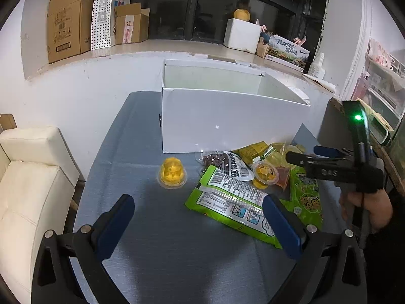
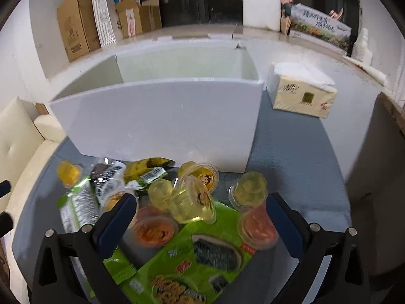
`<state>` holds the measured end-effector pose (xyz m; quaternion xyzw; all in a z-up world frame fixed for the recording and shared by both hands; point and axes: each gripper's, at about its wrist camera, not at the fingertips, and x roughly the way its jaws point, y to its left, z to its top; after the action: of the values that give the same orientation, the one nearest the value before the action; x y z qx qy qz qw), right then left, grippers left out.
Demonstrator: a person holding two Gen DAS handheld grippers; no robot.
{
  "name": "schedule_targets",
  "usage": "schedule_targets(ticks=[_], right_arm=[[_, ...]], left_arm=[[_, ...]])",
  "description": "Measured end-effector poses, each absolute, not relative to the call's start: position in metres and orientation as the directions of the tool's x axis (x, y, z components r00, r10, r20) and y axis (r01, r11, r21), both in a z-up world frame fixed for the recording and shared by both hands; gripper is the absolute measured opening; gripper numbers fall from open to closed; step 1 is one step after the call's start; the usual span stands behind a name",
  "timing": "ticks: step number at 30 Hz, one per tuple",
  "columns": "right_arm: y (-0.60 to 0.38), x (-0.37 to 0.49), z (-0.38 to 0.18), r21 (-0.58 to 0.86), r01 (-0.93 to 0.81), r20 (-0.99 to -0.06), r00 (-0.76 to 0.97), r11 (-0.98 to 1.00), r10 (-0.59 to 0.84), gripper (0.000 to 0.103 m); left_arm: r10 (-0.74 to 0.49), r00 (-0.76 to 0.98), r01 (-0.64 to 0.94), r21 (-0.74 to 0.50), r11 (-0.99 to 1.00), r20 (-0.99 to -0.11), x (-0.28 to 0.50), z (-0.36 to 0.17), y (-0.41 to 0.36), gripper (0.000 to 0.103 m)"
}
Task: Organize snacks
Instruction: 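Move both tools back over the remaining snacks on the table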
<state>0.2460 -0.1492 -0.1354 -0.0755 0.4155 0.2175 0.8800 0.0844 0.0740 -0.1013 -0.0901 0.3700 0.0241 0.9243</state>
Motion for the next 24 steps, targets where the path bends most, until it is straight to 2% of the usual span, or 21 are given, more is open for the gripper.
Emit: schedule_targets(ticks=[2,3,4,5,6,8,9,11,14,19,24], right_arm=[[-0.146,0.252,-0.141,0.059,-0.452,-0.774,0.543,0.89,0.327,0.097],[-0.145,0.252,-0.142,0.038,-0.452,-0.773,0.552,0.891,0.313,0.087],[-0.143,0.254,-0.145,0.035,-0.461,-0.783,0.539,0.887,0.311,0.067],[-0.142,0.257,-0.148,0.054,-0.472,-0.797,0.51,0.88,0.322,0.066],[-0.144,0.258,-0.148,0.095,-0.476,-0.791,0.496,0.874,0.357,0.058],[-0.142,0.256,-0.147,0.089,-0.498,-0.787,0.495,0.863,0.367,0.037],[-0.141,0.254,-0.146,0.086,-0.506,-0.785,0.496,0.858,0.371,0.032],[-0.139,0.252,-0.145,0.076,-0.506,-0.79,0.495,0.859,0.362,0.017],[-0.14,0.246,-0.143,0.091,-0.517,-0.79,0.484,0.851,0.378,0.015],[-0.15,0.239,-0.13,0.113,-0.517,-0.763,0.502,0.848,0.408,0.006],[-0.162,0.222,-0.112,0.146,-0.534,-0.726,0.514,0.833,0.457,0.004]], left_arm=[[-0.02,0.719,-0.115,-0.147,0.982,-0.695,0.086,-0.103,0.075,0.103],[-0.021,0.716,-0.116,-0.148,0.982,-0.698,0.087,-0.104,0.075,0.103],[-0.021,0.715,-0.116,-0.148,0.982,-0.699,0.088,-0.105,0.075,0.103],[-0.02,0.714,-0.117,-0.148,0.982,-0.7,0.089,-0.105,0.074,0.103],[-0.022,0.714,-0.115,-0.148,0.982,-0.7,0.089,-0.106,0.074,0.103],[-0.022,0.713,-0.112,-0.144,0.983,-0.701,0.09,-0.106,0.073,0.103],[-0.023,0.711,-0.111,-0.144,0.983,-0.703,0.091,-0.107,0.072,0.103],[-0.022,0.71,-0.111,-0.142,0.984,-0.704,0.092,-0.107,0.072,0.103],[-0.017,0.709,-0.118,-0.143,0.983,-0.705,0.091,-0.107,0.074,0.103],[-0.004,0.71,-0.137,-0.144,0.98,-0.704,0.093,-0.108,0.082,0.103],[0.006,0.709,-0.146,-0.138,0.98,-0.706,0.107,-0.112,0.095,0.103]])
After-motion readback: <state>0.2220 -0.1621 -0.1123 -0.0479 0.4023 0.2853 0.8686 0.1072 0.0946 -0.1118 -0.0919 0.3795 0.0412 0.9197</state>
